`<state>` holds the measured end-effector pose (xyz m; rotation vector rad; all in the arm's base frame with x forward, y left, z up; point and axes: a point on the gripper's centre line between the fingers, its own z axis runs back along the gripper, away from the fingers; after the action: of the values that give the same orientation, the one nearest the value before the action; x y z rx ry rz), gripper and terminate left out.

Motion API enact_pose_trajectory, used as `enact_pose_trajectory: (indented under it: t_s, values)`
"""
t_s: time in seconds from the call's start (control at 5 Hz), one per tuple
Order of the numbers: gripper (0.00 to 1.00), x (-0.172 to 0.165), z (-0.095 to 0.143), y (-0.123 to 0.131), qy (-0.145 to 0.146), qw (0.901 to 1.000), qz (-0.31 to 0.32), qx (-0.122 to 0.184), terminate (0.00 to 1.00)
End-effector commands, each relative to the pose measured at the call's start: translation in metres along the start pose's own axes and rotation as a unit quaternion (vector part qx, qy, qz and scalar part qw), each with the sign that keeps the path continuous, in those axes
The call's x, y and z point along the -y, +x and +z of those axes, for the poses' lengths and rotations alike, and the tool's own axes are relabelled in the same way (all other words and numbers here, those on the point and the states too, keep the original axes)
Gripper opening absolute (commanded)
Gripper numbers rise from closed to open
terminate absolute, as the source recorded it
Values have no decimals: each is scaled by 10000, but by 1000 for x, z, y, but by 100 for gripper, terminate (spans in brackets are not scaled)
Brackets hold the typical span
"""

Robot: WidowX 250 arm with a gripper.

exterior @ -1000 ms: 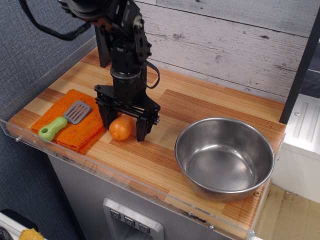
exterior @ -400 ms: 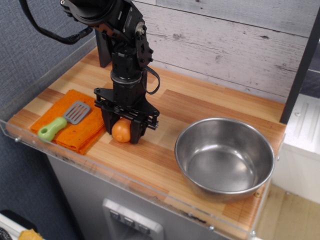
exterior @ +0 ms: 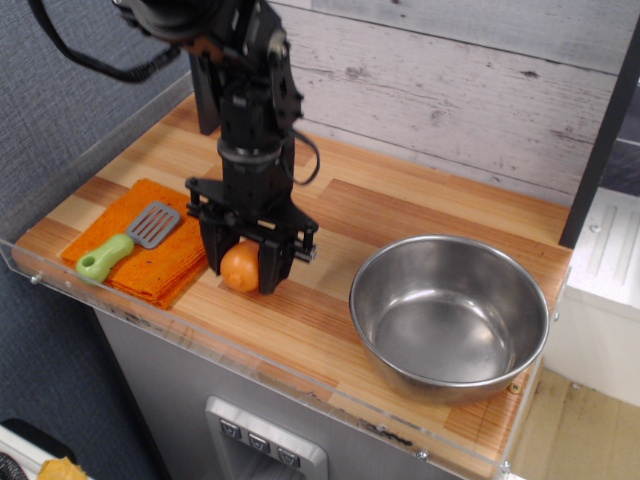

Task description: Pick up the orange object and put it in the metal pot

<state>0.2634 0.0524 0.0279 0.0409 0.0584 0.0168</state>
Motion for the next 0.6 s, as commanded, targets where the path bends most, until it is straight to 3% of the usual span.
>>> enact_pose_trajectory:
  t_s: [0.0, 0.2, 0.4]
  values:
    - [0, 29, 59, -8, -299, 9981, -280, 456, 0]
    - [0, 70, 64, -16, -505, 9956, -733, 283, 0]
    - [0, 98, 58, -23, -486, 9946, -896, 201, 0]
